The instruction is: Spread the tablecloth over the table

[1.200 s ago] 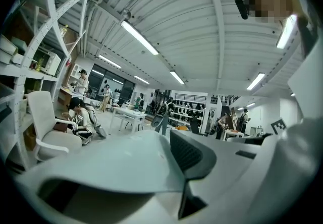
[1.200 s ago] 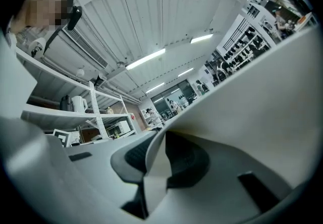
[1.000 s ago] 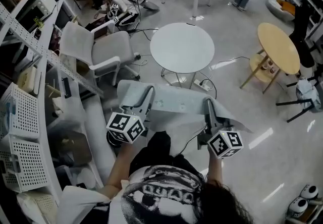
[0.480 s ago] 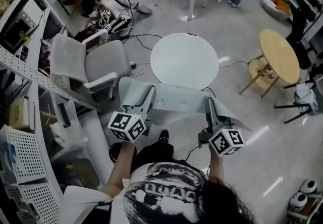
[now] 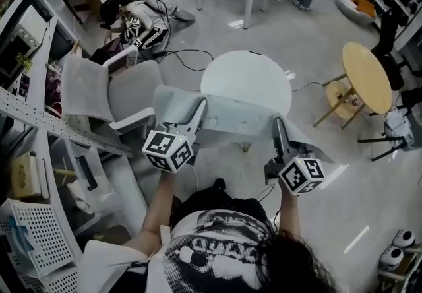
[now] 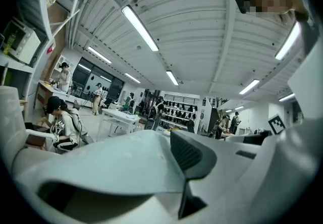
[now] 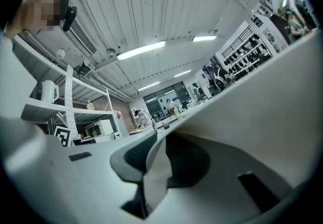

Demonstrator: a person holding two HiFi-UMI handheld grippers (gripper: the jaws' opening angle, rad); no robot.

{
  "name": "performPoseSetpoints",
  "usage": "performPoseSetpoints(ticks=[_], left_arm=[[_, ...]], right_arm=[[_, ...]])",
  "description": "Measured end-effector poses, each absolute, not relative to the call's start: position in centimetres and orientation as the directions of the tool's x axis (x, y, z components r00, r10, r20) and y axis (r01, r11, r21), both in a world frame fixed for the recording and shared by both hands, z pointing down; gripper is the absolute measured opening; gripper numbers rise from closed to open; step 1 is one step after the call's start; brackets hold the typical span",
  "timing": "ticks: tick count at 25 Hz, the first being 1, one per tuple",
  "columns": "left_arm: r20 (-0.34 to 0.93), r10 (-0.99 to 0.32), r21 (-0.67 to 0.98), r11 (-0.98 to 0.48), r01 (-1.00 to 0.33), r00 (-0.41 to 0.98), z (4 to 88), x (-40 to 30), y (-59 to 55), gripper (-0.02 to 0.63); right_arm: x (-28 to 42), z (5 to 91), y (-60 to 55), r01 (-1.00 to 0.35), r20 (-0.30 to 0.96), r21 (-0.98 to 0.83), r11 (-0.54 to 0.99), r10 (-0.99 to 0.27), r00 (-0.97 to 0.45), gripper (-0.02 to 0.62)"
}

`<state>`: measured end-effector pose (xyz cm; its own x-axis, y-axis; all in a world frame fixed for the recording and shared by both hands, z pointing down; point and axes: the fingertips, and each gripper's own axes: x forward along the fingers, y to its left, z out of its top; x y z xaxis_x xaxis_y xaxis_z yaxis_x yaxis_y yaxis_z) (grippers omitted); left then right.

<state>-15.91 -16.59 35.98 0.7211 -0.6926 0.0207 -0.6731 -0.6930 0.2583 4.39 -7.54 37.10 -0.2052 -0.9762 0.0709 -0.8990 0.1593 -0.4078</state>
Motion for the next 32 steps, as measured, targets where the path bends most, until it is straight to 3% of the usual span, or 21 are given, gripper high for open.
performPoseSetpoints(ticks=[16,32], left_arm=[[0.019,-0.638,0.222,-0.748,-0.625,0.77,32.9,-11.5,-26.0,0.106],[0.029,-0.669,0.237,-0.717,-0.656,0.742,30.8,0.1,-41.7,0.106]], right_arm=[[8.0,33.8,-15.7,-0.921,0.037,-0.345,0.179,-0.978,-0.204,0.057],[20.0,33.3,-32.8,-0.878,0.032,-0.377,0.293,-0.944,-0.329,0.061]])
